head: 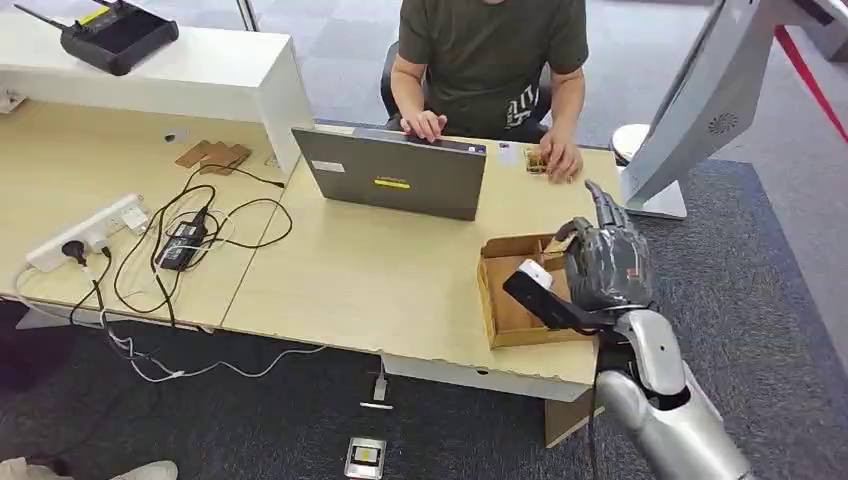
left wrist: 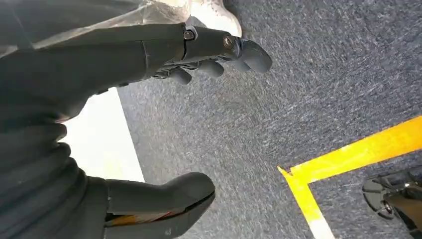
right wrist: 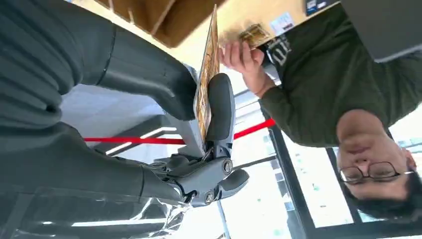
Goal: Pass the card to the sensor for recognition and then transmit it.
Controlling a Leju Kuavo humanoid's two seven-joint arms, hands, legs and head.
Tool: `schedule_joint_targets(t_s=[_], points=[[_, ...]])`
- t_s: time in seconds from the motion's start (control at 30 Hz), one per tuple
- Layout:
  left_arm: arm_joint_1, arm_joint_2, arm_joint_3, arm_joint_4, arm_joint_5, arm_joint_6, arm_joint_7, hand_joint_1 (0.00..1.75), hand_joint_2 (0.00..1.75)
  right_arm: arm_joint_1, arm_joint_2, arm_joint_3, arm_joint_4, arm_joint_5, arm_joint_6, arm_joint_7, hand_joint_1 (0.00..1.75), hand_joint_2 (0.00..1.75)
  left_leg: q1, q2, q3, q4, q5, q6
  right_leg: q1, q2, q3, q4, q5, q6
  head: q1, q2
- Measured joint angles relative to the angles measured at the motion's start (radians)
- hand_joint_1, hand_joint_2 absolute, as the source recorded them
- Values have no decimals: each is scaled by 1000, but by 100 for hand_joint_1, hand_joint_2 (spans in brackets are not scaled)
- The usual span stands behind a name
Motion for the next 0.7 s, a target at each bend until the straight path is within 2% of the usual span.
schedule_joint_targets(t_s=[0.17,0.4,0.7], points=[[-26,-8,-14,-1,-25,-15,19,0,175,-79,43,14,44,-43,52,-22,175,175,0,0,0,0,0,0,0,0,0,0,0,0,0,0],[-44,-18,-26,-2,-40,-24,32,0,175,-133,84,30,98,-87,56,-29,175,175,0,0,0,0,0,0,0,0,0,0,0,0,0,0],[-62,-27,-40,-2,-50,-33,46,0,175,-156,103,34,149,-90,53,-20,175,175,0,0,0,0,0,0,0,0,0,0,0,0,0,0]])
